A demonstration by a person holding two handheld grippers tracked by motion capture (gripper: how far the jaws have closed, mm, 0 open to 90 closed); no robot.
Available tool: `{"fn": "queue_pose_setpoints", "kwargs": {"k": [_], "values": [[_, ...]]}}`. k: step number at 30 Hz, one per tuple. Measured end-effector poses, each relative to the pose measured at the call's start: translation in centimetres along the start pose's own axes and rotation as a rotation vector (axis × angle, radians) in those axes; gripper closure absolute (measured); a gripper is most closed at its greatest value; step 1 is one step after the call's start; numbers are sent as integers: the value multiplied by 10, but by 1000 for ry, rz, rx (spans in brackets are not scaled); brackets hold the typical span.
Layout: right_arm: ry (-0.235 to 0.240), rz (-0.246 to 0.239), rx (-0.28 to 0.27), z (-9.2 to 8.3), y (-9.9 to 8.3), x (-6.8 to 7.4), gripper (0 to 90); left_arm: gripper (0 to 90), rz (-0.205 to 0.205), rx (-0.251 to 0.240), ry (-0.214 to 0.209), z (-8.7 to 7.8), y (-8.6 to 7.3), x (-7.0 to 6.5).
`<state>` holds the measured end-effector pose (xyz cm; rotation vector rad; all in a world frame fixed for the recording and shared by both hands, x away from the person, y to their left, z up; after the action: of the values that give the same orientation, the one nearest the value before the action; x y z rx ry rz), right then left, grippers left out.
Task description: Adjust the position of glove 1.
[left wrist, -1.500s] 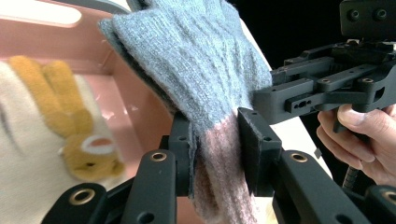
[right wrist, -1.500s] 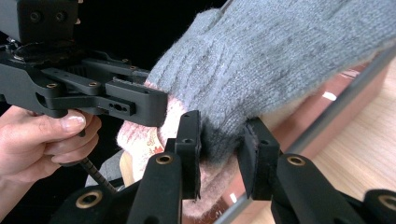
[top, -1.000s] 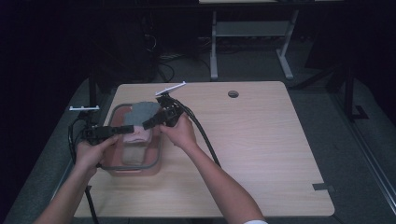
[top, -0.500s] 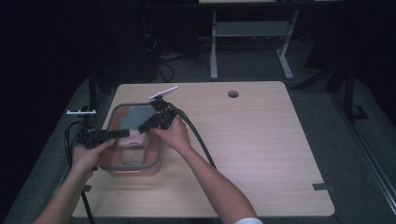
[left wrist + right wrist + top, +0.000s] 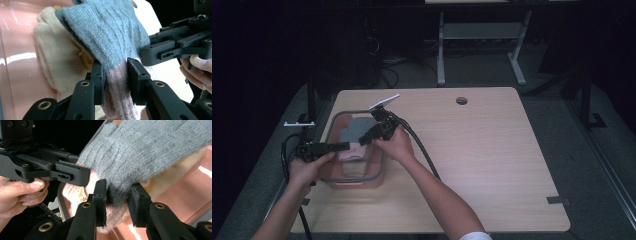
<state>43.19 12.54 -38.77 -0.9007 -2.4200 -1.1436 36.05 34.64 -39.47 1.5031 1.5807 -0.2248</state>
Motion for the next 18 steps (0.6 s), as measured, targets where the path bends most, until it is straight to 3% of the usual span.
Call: {"fn": "queue_pose_setpoints", "kwargs": {"k": [4, 9, 15, 17, 18], "values": [[-17, -1, 16, -2, 0, -1, 693, 687, 1, -5, 20, 1, -2, 1], [-35, 0, 6, -12, 0, -2, 701, 685, 3, 27, 94, 5, -5, 9], [-47, -21, -14, -22, -2, -1, 700, 641, 60, 53, 171, 11, -6, 6], [-55, -25, -22, -27, -4, -1, 692, 576, 87, 41, 212, 9, -4, 1], [-55, -25, -22, -27, -4, -1, 692, 545, 87, 41, 212, 9, -4, 1]]}}
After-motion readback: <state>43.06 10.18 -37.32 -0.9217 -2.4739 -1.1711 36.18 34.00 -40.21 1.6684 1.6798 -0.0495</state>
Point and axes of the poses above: each handheld gripper's, and its own axes: z roughly forward along the jaws, y roughly out of its top, x roughly to its left, the point moved 2 cm from there along z, roughly forward along the jaws, and after that the axes turned 10 degrees about -z, right-handed, at the moved point
